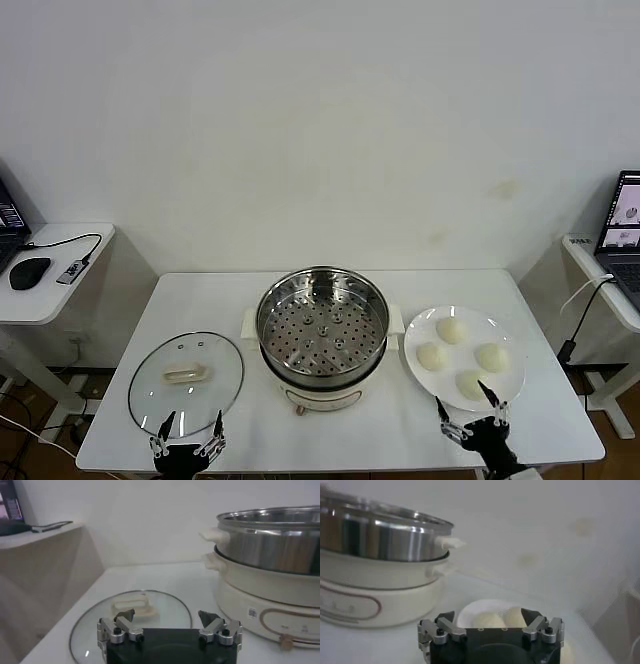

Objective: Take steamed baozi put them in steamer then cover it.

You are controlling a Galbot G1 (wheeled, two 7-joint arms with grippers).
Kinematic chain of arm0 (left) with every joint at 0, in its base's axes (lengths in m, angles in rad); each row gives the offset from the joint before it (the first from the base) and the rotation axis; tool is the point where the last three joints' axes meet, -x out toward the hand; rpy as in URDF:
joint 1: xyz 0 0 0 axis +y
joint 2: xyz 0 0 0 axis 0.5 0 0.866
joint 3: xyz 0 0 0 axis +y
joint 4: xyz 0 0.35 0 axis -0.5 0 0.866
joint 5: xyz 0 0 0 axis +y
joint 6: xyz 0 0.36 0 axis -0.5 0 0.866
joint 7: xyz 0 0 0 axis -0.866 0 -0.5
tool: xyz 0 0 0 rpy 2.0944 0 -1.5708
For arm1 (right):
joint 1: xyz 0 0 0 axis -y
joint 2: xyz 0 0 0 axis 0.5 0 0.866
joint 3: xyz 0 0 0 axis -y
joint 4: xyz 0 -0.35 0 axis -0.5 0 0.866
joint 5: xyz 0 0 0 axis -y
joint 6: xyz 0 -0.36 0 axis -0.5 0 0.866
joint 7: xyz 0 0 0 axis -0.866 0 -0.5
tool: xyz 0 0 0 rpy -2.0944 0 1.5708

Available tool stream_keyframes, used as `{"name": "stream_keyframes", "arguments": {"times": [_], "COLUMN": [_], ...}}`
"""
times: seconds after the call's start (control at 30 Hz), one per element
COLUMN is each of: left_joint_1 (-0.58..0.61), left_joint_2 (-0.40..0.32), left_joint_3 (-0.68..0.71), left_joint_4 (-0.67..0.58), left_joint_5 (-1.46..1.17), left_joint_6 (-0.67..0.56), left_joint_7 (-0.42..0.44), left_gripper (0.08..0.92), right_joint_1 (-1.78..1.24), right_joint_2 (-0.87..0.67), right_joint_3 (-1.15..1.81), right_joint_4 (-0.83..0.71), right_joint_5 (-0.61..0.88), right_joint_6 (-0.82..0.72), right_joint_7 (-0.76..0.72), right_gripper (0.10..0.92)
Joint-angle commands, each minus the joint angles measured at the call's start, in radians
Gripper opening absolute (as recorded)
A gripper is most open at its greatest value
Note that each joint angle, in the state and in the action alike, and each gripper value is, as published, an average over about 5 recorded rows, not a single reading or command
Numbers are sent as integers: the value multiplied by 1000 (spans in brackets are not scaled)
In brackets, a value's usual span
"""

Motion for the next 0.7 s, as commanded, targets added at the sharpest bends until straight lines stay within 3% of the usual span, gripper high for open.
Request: {"name": "stream_keyframes", "arguments": {"times": [0.03,0.2,0.43,0.7], "left_joint_1": [-27,-36,-40,-57], "left_joint_2": [4,15,8,-2], "left_joint_3": [-11,-19,-19,-28], "left_joint_4": [9,0,4,5], "left_joint_5": [30,45,81,104], "left_joint_6": [7,19,0,-19], "left_joint_7": [-8,-5,-17,-46], "left_gripper": [823,823,823,823], "right_joint_1": [88,225,439,855], "right_joint_2": [-129,-265,-490,-634], "right_joint_3": [60,87,2,-372], "right_joint_4": [-21,-83,-189,-367], "right_joint_5": [-184,-389,-478,-386], "right_joint_6": [3,-17,-79,-77], "right_joint_7": [-29,-188,-439,-718], "right_gripper": [823,823,823,823]}}
